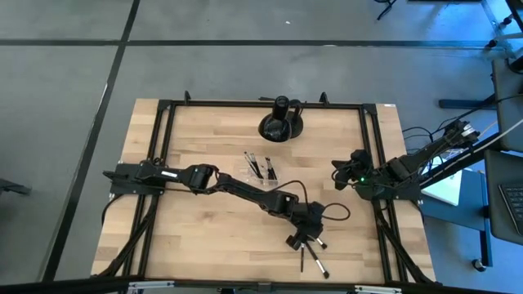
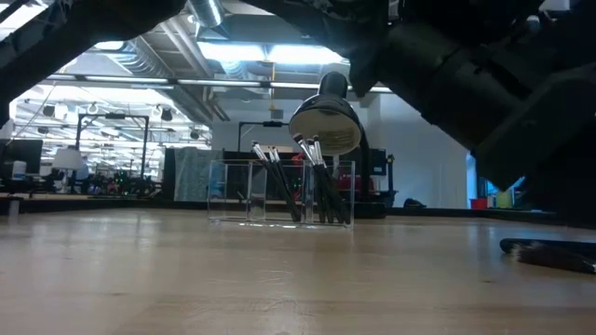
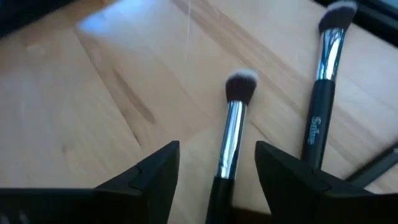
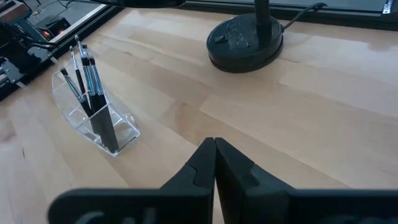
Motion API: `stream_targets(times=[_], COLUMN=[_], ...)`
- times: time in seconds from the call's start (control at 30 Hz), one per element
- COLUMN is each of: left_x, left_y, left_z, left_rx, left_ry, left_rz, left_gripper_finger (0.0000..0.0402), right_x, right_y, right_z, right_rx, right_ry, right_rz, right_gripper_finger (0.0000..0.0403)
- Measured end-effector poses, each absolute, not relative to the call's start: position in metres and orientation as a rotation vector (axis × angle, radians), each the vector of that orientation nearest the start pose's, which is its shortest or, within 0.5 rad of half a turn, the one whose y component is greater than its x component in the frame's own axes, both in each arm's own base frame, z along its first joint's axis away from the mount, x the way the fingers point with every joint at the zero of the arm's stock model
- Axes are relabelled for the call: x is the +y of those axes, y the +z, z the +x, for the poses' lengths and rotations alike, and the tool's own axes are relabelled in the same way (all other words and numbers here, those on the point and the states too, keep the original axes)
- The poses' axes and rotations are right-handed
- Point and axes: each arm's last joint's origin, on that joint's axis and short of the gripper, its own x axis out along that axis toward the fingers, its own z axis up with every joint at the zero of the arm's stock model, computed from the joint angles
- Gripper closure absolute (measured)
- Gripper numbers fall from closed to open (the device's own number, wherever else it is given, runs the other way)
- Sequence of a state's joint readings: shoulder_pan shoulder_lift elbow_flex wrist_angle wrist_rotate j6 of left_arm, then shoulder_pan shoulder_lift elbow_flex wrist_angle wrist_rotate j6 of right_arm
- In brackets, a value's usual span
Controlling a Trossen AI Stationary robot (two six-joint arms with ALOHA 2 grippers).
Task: Pick & Place Makeup Supplies
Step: Put the makeup brush into the transparent organizer
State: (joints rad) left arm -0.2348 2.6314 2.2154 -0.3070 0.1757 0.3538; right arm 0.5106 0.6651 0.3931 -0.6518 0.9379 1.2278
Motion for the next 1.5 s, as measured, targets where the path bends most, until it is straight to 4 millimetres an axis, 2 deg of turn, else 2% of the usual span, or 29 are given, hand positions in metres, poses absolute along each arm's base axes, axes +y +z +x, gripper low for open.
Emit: stream_targets(times=[0.2,0.63,0.83,0.9,1.1,1.3,1.4,1.5], left_x=[-0.138,-0.138,-0.135,-0.132,-0.123,-0.094,-0.08,-0.072], left_y=[0.117,0.116,0.12,0.129,0.173,0.211,0.217,0.217], left_z=[0.554,0.554,0.554,0.554,0.55,0.536,0.528,0.522], left_rx=[0.668,0.669,0.68,0.672,0.647,0.735,0.821,0.895], left_ry=[-0.518,-0.512,-0.45,-0.403,-0.273,-0.198,-0.174,-0.127], left_rz=[0.356,0.397,0.37,0.386,0.409,0.325,0.296,0.292], left_gripper_finger=[0.0231,0.0339,0.0352,0.0346,0.0342,0.0346,0.0346,0.0346], right_x=[0.036,0.036,0.036,0.036,0.034,0.037,0.044,0.052], right_y=[0.191,0.191,0.191,0.191,0.194,0.206,0.218,0.234], right_z=[0.112,0.112,0.112,0.112,0.112,0.119,0.125,0.134], right_rx=[0.34,0.34,0.355,0.356,0.261,0.106,0.077,0.066], right_ry=[-0.723,-0.724,-0.711,-0.711,-0.776,-0.815,-0.752,-0.59], right_rz=[0.545,0.519,0.493,0.492,0.435,0.352,0.292,0.243], right_gripper_finger=[0.0393,0.0393,0.0393,0.0393,0.0393,0.0387,0.0369,0.0339])
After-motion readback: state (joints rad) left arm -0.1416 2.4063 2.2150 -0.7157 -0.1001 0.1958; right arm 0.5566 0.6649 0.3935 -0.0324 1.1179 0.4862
